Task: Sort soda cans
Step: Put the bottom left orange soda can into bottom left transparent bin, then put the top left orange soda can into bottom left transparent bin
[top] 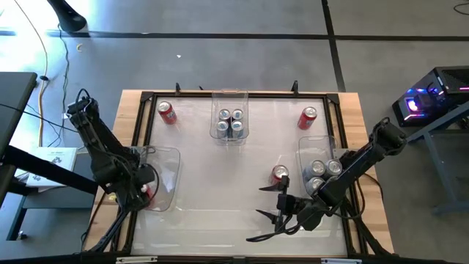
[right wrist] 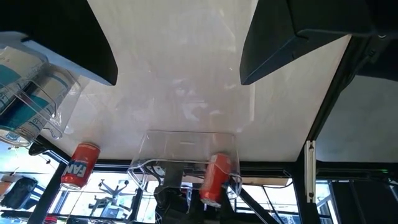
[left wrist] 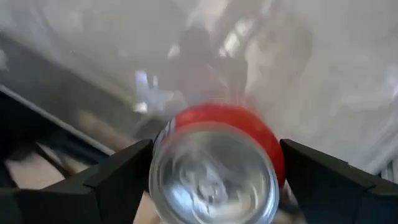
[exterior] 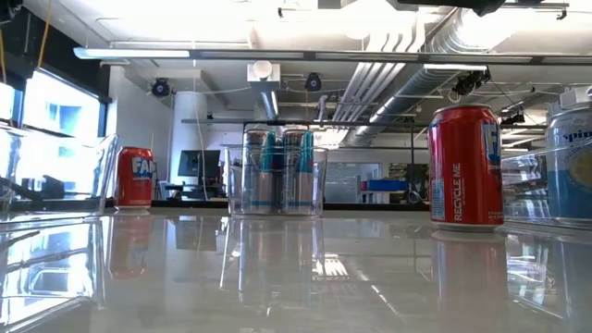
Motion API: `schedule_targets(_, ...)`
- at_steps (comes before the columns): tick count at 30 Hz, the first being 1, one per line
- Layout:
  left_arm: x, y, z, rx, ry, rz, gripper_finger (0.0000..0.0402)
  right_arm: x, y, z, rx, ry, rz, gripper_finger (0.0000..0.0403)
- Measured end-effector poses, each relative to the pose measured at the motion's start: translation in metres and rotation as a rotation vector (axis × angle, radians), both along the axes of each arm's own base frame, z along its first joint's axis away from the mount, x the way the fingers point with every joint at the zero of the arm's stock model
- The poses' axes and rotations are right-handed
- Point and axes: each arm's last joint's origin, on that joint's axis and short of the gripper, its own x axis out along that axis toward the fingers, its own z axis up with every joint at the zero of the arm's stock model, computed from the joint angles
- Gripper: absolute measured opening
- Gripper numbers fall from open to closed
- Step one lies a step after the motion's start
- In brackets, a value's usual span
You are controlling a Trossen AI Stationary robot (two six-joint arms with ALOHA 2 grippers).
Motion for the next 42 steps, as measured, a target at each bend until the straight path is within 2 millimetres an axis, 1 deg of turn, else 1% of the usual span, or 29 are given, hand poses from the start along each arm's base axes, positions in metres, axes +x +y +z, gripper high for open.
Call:
schedule_targets(3,-0.001,0.000,0.002,-0.047,0.019,0.000,0.0361,0.000,0.000,0.000,-0.006,0.001,0.001,0.0334)
schedule_targets(7,-0.001,-0.002,0.008,-0.118,0.006,0.015,0.0368,0.000,0.000,0.000,-0.009,0.002,0.002,0.0334)
schedule_targets(11,0.001,-0.002,0.027,-0.164,-0.067,0.022,0.0368,0.000,0.000,0.000,-0.018,0.003,0.005,0.0334)
schedule_targets(14,0.005,0.000,0.047,-0.167,-0.156,0.043,0.0369,0.000,0.000,0.000,-0.018,0.003,0.005,0.0334)
schedule_targets(16,0.009,0.003,0.060,-0.128,-0.241,0.041,0.0369,0.000,0.000,0.000,-0.018,0.003,0.003,0.0334)
schedule_targets(17,0.012,0.005,0.066,-0.088,-0.314,0.029,0.0369,0.001,-0.001,0.000,-0.018,0.002,0.001,0.0334)
schedule_targets(20,0.024,0.015,0.083,0.088,-0.522,-0.005,0.0369,0.003,-0.003,0.000,-0.022,0.001,-0.008,0.0334)
schedule_targets(23,0.034,0.034,0.094,0.266,-0.606,0.038,0.0369,0.006,-0.007,0.000,-0.020,0.001,-0.021,0.0334)
schedule_targets(26,0.043,0.055,0.097,0.383,-0.561,0.083,0.0369,0.009,-0.010,0.000,-0.017,0.004,-0.026,0.0334)
schedule_targets(31,0.060,0.096,0.096,0.438,-0.401,0.142,0.0369,0.012,-0.014,0.000,-0.001,0.015,-0.009,0.0334)
schedule_targets(33,0.065,0.114,0.095,0.473,-0.340,0.176,0.0369,0.013,-0.015,0.000,0.001,0.015,-0.012,0.0334)
schedule_targets(35,0.068,0.135,0.093,0.472,-0.271,0.212,0.0369,0.013,-0.015,0.000,0.000,0.015,-0.013,0.0334)
schedule_targets(39,0.067,0.176,0.090,0.506,-0.159,0.278,0.0370,0.013,-0.015,0.000,0.004,0.016,-0.010,0.0334)
schedule_targets(42,0.066,0.205,0.087,0.498,-0.111,0.310,0.0370,0.013,-0.015,0.000,0.015,0.015,-0.010,0.0334)
